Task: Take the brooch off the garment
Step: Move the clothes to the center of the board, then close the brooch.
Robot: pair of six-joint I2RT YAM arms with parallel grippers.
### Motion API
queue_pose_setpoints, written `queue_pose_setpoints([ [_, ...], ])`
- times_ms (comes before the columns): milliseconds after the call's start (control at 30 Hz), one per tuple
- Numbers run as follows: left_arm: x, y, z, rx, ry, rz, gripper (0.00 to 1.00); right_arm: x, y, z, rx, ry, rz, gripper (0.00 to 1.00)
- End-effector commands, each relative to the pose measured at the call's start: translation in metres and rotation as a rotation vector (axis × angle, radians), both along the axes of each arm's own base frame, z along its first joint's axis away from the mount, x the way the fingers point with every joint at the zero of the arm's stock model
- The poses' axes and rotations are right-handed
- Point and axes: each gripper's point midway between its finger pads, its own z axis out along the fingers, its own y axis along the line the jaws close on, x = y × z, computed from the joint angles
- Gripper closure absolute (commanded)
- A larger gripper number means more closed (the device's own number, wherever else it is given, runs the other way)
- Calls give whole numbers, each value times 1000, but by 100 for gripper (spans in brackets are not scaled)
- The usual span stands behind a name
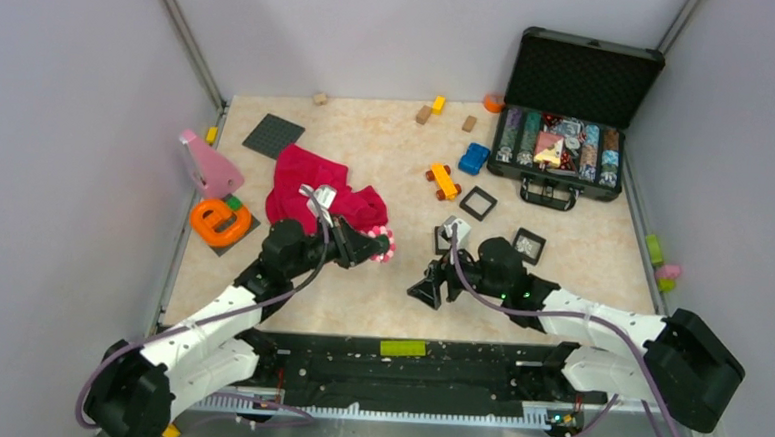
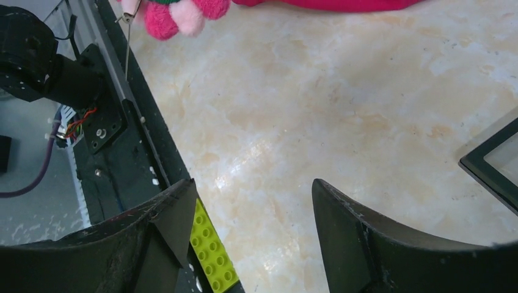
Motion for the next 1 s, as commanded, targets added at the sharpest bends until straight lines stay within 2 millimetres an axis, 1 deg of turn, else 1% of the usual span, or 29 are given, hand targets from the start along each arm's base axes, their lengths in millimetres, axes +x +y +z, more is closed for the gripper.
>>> queue_pose_setpoints([
  [0, -6, -17, 28, -159, -27, -97, 100, 5, 7, 19, 91, -39, -21, 30],
  [33, -8, -19, 21, -158, -6, -111, 100, 5, 6, 17, 92, -28, -28, 31],
  [100, -7, -23, 2, -142, 37, -120, 100, 6, 2, 13, 80, -15, -60, 33],
  [200, -5, -25, -26, -137, 58, -108, 100, 13, -13, 6, 49, 0, -153, 38],
  [300, -3, -27, -45, -117, 81, -101, 100, 4, -14, 1, 56, 42, -138, 38],
  [367, -3, -29, -49, -130, 107, -107, 100, -1, -15, -6, 60, 70, -129, 38],
  [467, -5, -35, -51, -173, 143, -119, 95, -3, -22, -30, 25, 93, -153, 39],
  [533, -5, -36, -60, -170, 163, -114, 92, -3, -26, -40, 11, 106, -174, 41],
  [633, -4, -35, -76, -162, 173, -105, 91, -4, -25, -43, 27, 117, -177, 42],
  [800, -2, -40, -91, -194, 183, -112, 91, -5, -24, -42, 35, 131, -179, 43],
  [867, -2, -42, -87, -239, 178, -123, 92, -3, -24, -45, 36, 133, -186, 43],
  [900, -1, -44, -84, -259, 179, -131, 93, -4, -23, -49, 29, 141, -186, 44],
  [967, 0, -46, -81, -280, 190, -137, 94, -3, -20, -50, 32, 146, -178, 49],
])
